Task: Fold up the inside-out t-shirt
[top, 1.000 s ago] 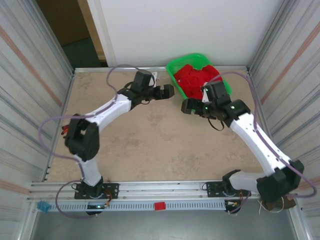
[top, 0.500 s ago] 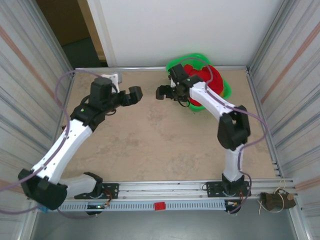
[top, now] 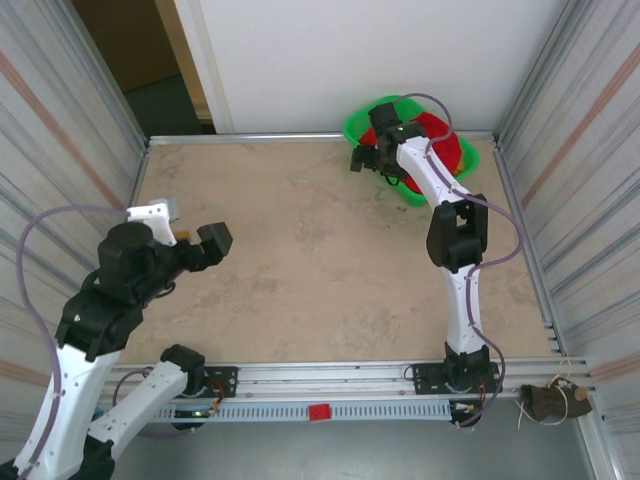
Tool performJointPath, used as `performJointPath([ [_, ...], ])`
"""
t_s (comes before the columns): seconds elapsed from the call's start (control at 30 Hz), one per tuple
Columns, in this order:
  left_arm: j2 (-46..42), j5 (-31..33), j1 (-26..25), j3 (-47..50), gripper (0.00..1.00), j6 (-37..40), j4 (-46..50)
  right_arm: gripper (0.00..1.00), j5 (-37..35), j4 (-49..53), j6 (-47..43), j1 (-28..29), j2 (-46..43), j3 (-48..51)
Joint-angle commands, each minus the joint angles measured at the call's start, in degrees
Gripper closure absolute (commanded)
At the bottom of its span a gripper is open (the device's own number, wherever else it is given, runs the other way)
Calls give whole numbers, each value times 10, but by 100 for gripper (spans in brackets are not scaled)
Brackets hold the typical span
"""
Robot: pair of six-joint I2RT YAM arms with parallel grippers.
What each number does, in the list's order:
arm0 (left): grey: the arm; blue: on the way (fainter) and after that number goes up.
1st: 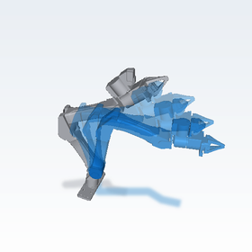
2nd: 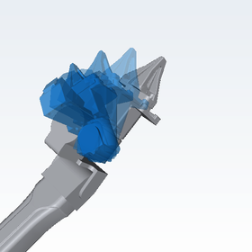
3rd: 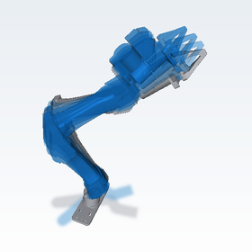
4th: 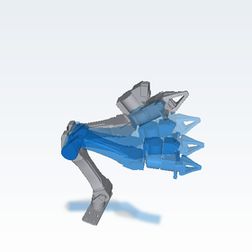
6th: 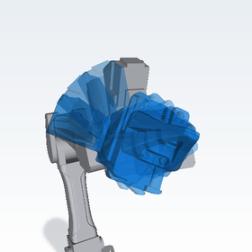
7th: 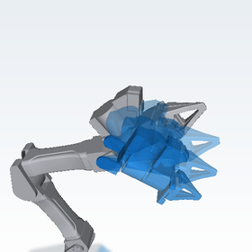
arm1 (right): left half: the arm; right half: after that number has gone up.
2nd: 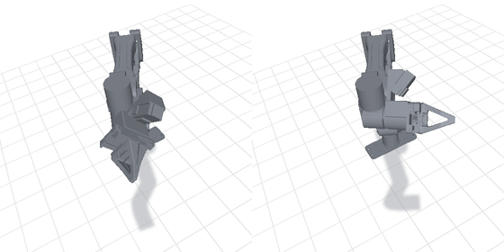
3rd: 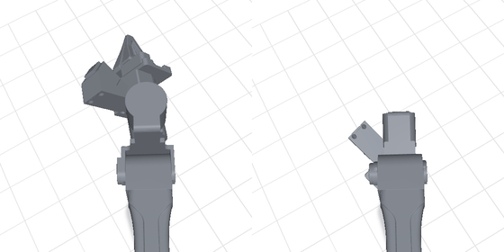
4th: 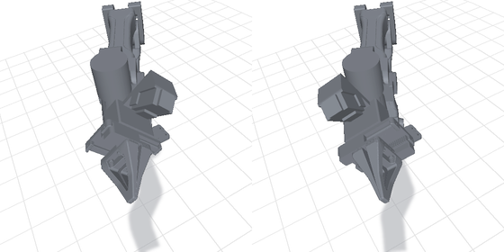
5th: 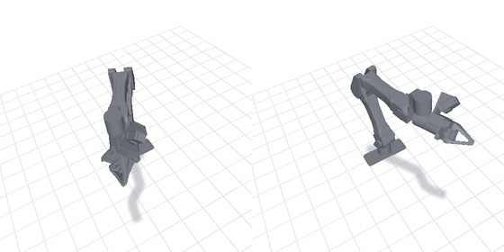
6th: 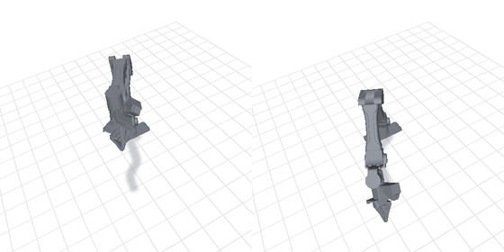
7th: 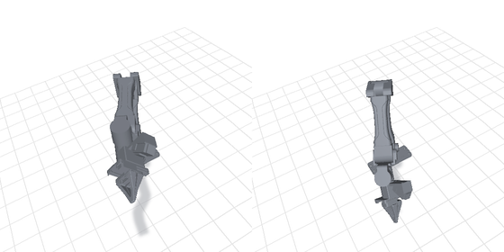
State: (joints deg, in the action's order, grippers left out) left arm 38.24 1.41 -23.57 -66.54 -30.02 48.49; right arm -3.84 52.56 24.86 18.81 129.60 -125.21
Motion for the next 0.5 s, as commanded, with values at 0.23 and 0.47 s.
performJointPath([
  [0.23,10,18,4,-5,1,-2,34,1,56,-18,-39,51,-161,66],
  [0.47,22,22,4,-10,1,7,25,1,68,-97,-26,36,-252,236],
])
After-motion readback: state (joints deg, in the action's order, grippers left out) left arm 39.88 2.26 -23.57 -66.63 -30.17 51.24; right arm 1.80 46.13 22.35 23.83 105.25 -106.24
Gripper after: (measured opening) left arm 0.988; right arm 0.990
